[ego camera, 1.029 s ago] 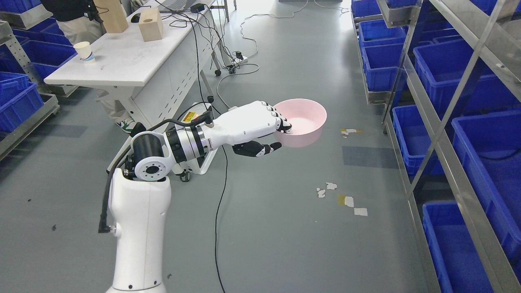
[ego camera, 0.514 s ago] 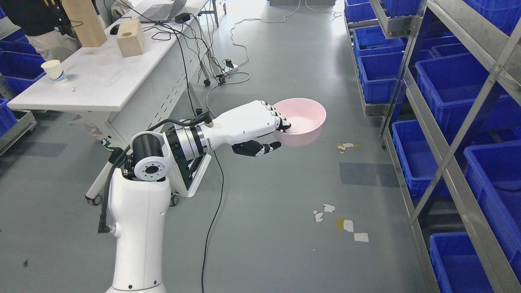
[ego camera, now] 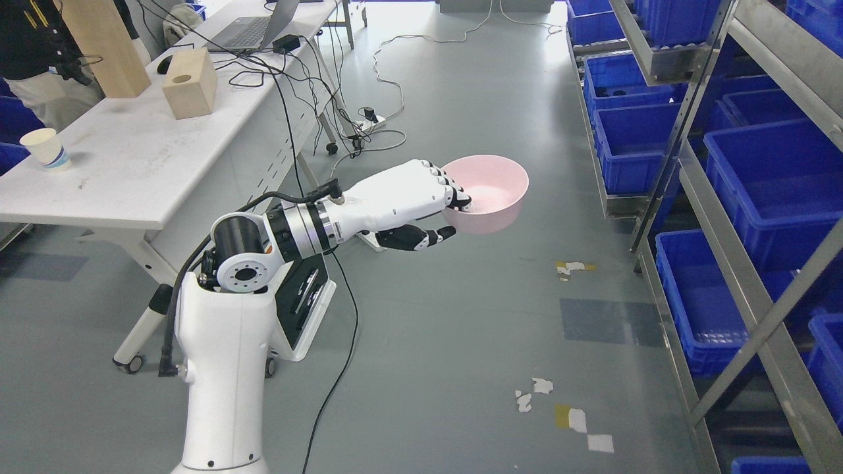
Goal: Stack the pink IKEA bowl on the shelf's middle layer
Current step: 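Hold the pink bowl in the left hand while the robot turns and drives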
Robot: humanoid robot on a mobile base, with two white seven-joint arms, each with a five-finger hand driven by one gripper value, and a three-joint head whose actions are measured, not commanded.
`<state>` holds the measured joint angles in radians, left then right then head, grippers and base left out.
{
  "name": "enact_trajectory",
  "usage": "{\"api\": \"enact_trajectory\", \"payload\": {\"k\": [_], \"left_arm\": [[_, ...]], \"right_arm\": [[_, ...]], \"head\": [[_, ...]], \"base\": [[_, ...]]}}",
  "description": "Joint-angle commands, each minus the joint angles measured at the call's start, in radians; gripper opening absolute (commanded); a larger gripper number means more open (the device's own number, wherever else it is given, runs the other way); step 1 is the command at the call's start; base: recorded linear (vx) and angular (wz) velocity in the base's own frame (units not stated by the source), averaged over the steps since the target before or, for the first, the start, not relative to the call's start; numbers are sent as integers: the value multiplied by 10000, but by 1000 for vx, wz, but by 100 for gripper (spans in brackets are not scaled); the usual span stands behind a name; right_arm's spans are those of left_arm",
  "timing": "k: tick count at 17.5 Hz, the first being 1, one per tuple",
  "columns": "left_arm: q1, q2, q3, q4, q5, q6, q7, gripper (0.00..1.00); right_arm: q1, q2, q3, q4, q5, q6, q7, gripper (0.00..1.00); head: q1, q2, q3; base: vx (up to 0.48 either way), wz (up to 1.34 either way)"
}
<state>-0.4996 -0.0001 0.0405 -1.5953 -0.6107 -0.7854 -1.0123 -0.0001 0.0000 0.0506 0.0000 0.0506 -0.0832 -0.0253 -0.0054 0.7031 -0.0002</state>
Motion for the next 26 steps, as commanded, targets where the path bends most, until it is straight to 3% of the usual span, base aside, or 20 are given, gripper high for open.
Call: {"api": "enact_trajectory", "payload": {"k": [1, 14, 26], "left_arm": [[-5, 175, -6, 0, 2, 0, 14, 1], [-81, 175, -129, 0, 17, 0, 290, 1], [-112, 175, -435, 0, 33, 0, 336, 2]], "right_arm": [[216, -175, 0, -175, 0, 4, -8, 100], [216, -175, 0, -175, 0, 4, -8, 100], [216, -175, 0, -175, 0, 4, -8, 100]], "head": [[0, 0, 0], [0, 1, 0], [0, 2, 0]], "base": [[364, 0], [312, 35], [180, -135]]}}
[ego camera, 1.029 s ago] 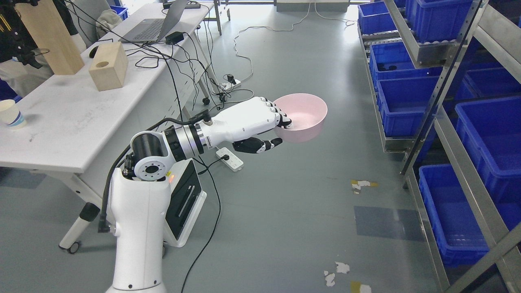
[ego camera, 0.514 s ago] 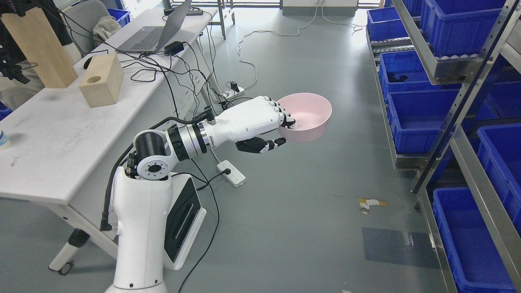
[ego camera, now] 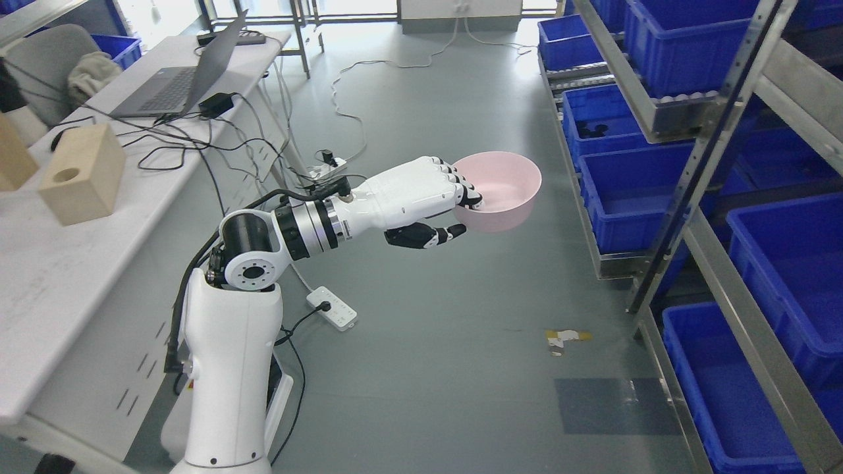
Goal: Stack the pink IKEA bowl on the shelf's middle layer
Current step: 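Hold the pink bowl in the left hand while the robot turns and drives, then move the held bowl over the other pink bowl on the frog tray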
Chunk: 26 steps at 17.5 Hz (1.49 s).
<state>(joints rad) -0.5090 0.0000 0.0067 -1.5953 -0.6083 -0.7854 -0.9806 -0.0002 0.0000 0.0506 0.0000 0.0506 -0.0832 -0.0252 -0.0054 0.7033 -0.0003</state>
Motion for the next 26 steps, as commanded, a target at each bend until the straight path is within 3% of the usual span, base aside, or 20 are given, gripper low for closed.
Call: {"api": "enact_trajectory", "payload": {"k": [1, 4, 9, 13, 26], "left_arm": [[-34, 174, -174, 0, 8, 0, 50, 2], [-140, 174, -419, 0, 222, 0, 127, 2], [-2252, 174, -803, 0, 1402, 0, 402, 2], [-2795, 174, -758, 229, 1313, 0, 327, 2], [-4375, 174, -327, 2866, -2276, 261, -119, 4]], "right_arm": [[217, -175, 0, -175, 0, 3, -9, 100], [217, -175, 0, -175, 0, 3, -9, 100], [217, -175, 0, -175, 0, 3, -9, 100], [217, -175, 0, -175, 0, 3, -9, 100], [217, -175, 0, -175, 0, 3, -9, 100]], "head": [[0, 0, 0], [0, 0, 0], [0, 0, 0], [0, 0, 0], [0, 0, 0]], "base": [[113, -548], [75, -882], [20, -1185], [-12, -1267], [7, -741]]}}
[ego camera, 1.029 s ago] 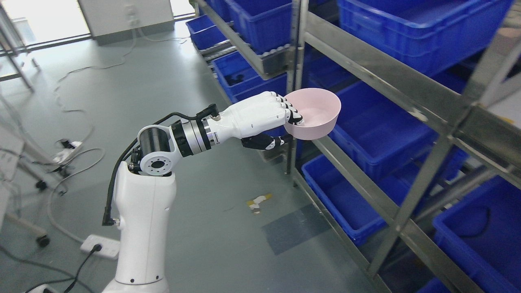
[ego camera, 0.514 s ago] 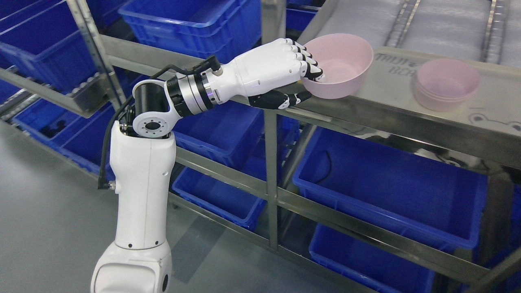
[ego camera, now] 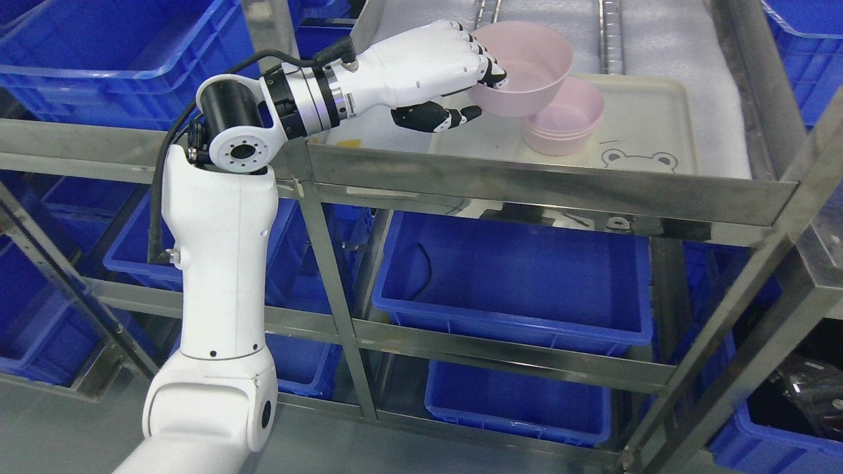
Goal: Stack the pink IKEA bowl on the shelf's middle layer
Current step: 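Move the held bowl over the other pink bowl on the frog tray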
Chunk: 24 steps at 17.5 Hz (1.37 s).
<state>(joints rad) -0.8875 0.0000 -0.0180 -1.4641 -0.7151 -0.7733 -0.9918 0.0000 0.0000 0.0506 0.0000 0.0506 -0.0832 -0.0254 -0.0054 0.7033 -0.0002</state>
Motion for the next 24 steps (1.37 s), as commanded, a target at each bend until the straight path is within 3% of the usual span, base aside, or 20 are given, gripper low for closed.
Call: {"api": "enact_trajectory", "payload": {"k": [1, 6, 24], "left_arm": [[-589, 175, -127, 1754, -1270, 140, -7, 4], [-789, 175, -695, 2584, -1761, 140, -7, 4], [-912, 175, -740, 2492, -2298, 93, 8, 4]], "right_arm": [[214, -175, 0, -175, 0, 3, -7, 100], [214, -175, 0, -175, 0, 3, -7, 100], [214, -175, 0, -175, 0, 3, -7, 100]], "head": [[0, 0, 0], [0, 0, 0], [0, -1, 0]], "base": [[40, -404], [66, -363], [34, -69]]}}
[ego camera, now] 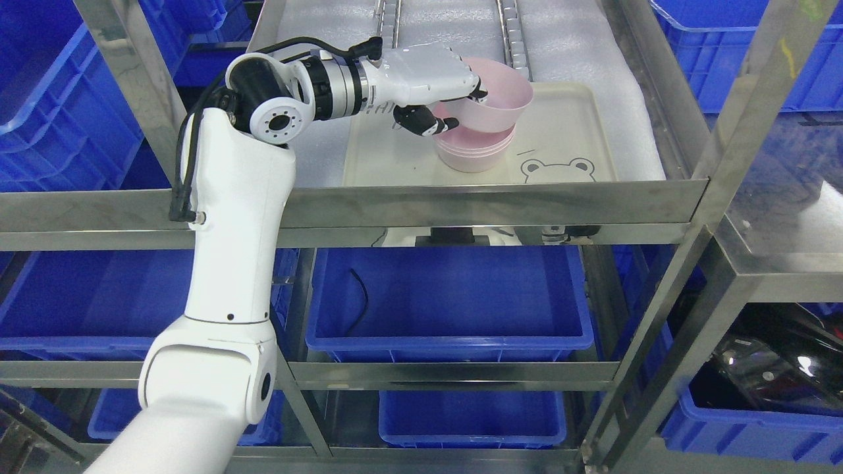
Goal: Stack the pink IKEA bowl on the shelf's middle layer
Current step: 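Lower the pink bowl into the other pink bowl and open the left hand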
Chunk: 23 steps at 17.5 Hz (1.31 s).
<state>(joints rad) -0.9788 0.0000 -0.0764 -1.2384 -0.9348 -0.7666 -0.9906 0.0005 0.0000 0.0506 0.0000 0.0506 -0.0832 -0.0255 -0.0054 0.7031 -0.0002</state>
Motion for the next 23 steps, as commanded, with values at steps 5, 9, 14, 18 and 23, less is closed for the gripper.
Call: {"api": "enact_trajectory", "payload": {"k": [5, 9, 14, 18, 23], "left_arm": [[63, 175, -157, 235, -178, 88, -19, 4], [109, 200, -157, 265, -300, 103, -19, 6], [124, 175, -142, 357, -377, 118, 73, 26], [124, 175, -4, 373, -454, 118, 104, 56], [109, 175, 746, 250, -210, 103, 225, 88]], "right_arm": [[210, -175, 0, -175, 0, 4, -5, 100], [210, -175, 0, -175, 0, 4, -5, 100], [210, -175, 0, -175, 0, 4, -5, 100], [210, -175, 0, -175, 0, 4, -5, 100], [210, -175, 0, -175, 0, 4, -5, 100]], "head": [[0, 0, 0], [0, 0, 0], [0, 0, 0], [0, 0, 0], [0, -1, 0]], "base": [[-4, -2], [0, 0], [0, 0], [0, 0], [0, 0]]}}
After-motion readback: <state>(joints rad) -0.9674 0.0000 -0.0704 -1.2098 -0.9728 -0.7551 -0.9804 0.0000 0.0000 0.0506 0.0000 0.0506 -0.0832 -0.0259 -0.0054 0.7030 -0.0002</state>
